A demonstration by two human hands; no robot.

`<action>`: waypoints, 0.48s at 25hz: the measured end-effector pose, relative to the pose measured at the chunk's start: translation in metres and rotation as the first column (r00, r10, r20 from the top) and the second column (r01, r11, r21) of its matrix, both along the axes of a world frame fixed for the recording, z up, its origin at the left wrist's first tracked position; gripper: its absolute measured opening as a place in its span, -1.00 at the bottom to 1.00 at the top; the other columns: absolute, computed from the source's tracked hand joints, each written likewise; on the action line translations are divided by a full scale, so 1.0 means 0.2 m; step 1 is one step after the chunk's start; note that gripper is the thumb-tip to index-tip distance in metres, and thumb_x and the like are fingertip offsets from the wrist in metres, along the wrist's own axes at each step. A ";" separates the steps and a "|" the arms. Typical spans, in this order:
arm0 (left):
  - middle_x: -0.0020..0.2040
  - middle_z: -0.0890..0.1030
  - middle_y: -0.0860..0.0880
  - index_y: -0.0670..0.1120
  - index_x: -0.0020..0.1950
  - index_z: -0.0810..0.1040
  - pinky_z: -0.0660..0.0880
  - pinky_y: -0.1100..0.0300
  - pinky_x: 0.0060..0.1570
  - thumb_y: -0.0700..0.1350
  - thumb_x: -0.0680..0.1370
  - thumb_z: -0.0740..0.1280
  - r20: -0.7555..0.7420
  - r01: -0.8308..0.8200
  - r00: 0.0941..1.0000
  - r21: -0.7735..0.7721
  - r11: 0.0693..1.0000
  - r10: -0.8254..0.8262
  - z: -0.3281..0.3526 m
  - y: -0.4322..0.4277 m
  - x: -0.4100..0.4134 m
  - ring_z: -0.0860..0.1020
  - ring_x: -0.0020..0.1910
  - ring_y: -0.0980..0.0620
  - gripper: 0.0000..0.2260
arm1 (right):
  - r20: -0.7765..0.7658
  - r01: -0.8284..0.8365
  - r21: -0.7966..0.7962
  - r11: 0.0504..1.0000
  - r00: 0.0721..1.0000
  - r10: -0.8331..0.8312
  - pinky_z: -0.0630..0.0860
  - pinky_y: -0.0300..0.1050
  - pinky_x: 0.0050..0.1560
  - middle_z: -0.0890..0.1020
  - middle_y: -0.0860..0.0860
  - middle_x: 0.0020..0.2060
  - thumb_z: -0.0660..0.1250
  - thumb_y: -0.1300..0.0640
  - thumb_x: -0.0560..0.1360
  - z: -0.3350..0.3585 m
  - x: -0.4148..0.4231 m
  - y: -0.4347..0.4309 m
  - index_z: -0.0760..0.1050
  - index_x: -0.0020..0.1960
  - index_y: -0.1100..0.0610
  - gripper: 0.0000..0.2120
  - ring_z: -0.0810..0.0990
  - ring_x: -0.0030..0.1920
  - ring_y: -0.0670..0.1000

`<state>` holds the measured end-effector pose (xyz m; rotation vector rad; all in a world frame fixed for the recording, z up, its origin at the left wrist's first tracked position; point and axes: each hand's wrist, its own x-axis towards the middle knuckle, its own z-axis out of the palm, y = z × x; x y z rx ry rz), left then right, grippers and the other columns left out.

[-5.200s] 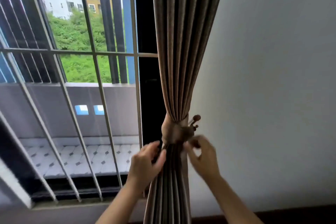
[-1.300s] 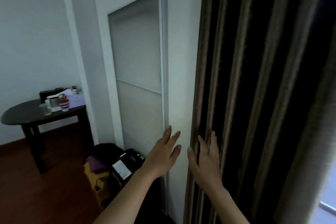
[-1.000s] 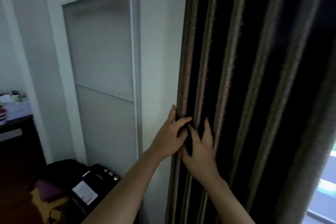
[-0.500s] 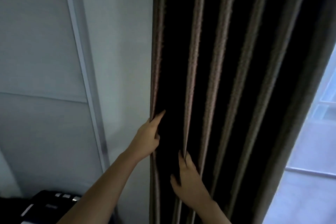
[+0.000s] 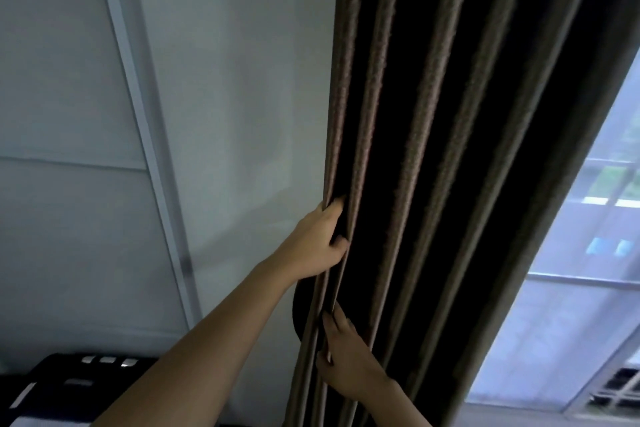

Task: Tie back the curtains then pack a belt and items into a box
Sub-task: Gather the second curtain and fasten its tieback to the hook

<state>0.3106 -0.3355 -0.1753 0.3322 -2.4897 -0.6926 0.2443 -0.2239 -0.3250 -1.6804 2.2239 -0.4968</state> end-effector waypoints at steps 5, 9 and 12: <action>0.24 0.42 -0.01 -0.02 0.44 0.23 0.39 0.31 0.04 0.00 0.52 0.29 -0.009 -0.062 0.998 -0.045 0.997 0.062 0.01 0.09 -0.01 0.48 0.08 0.07 -0.49 | -0.048 -0.006 0.001 1.000 0.999 0.006 0.24 -0.02 0.43 -0.14 0.04 0.54 0.22 0.05 0.50 0.01 -0.03 0.05 0.06 0.51 0.12 -0.36 0.13 0.46 0.17; -0.03 0.32 0.01 -0.15 0.34 0.30 0.28 0.32 -0.19 -0.18 0.54 0.23 -0.012 -0.202 0.979 -0.110 0.973 0.202 0.01 0.12 0.00 0.45 -0.15 0.01 -0.63 | -0.198 0.010 -0.426 0.905 0.975 -0.104 0.07 0.05 0.48 -0.01 0.06 0.53 0.32 0.11 0.41 0.07 -0.09 0.14 0.44 0.33 0.04 -0.52 0.03 0.52 0.09; -0.03 0.31 0.02 -0.16 0.36 0.27 0.30 0.27 -0.19 -0.21 0.54 0.21 -0.021 -0.226 0.974 -0.114 0.968 0.225 0.02 0.13 0.02 0.42 -0.16 0.03 -0.61 | -0.045 0.232 -0.738 0.633 0.920 -0.389 0.10 -0.02 0.43 0.08 0.18 0.50 0.39 0.20 0.38 0.22 -0.18 0.17 0.50 0.26 0.03 -0.55 0.07 0.48 0.08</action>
